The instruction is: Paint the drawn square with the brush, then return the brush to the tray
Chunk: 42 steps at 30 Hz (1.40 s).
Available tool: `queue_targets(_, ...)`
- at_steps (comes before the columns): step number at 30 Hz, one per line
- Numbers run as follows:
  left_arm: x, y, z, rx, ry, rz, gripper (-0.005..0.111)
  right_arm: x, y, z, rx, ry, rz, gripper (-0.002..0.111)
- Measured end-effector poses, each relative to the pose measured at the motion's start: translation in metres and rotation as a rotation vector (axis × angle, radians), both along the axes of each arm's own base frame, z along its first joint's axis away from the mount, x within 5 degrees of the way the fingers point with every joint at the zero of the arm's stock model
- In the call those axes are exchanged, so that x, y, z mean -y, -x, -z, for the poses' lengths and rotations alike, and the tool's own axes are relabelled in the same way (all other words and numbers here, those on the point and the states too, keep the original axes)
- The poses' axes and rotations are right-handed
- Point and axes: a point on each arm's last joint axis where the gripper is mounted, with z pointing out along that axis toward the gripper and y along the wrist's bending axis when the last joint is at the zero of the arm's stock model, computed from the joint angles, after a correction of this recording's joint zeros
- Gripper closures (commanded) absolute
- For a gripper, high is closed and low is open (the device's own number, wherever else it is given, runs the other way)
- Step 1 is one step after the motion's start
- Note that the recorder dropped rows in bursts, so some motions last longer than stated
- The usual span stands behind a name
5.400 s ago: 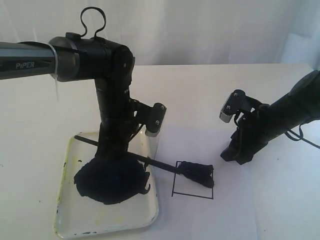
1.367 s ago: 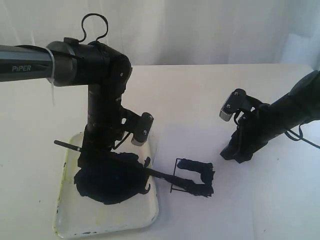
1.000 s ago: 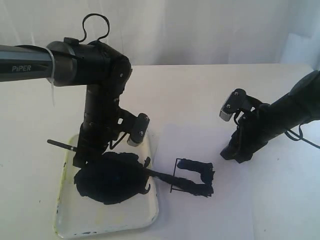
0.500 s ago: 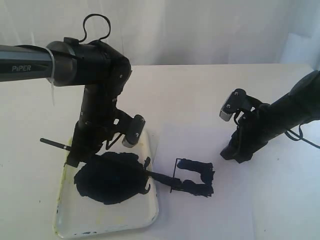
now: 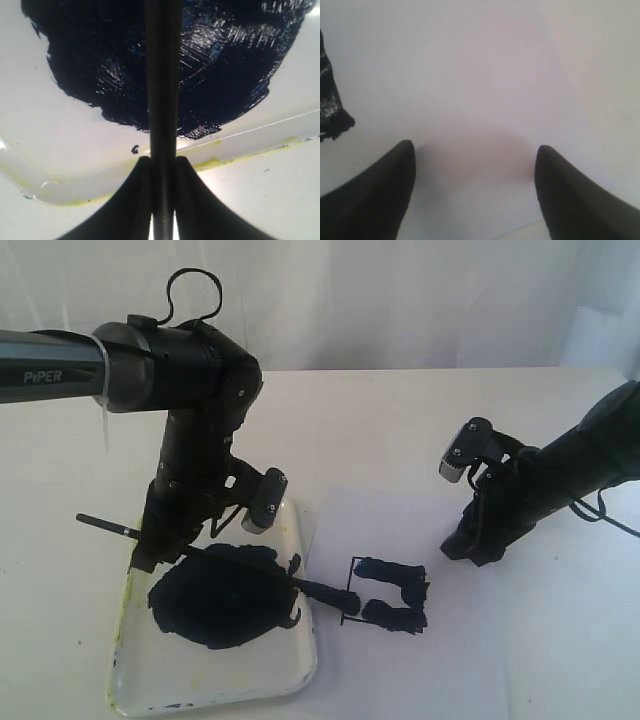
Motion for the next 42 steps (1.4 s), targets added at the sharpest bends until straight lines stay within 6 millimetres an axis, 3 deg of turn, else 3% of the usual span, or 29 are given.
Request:
queue_targets(12, 0.009, 0.003, 0.002, -0.020, 0.104, -0.030, 0.107, 0.000, 0.000, 0.000, 0.000, 0.000, 0.001, 0.044)
queue_targets(20, 0.007, 0.000, 0.006, -0.001, 0.061, -0.008, 0.107, 0.000, 0.000, 0.000, -0.005, -0.003, 0.015, 0.044)
queue_targets(26, 0.020, 0.008, 0.008, 0.016, 0.032, 0.046, 0.107, 0.000, 0.000, 0.000, -0.005, -0.003, 0.015, 0.044)
queue_targets(42, 0.012, 0.006, 0.005, 0.057, -0.061, 0.004, 0.107, 0.000, 0.000, 0.000, -0.004, -0.003, 0.017, 0.044)
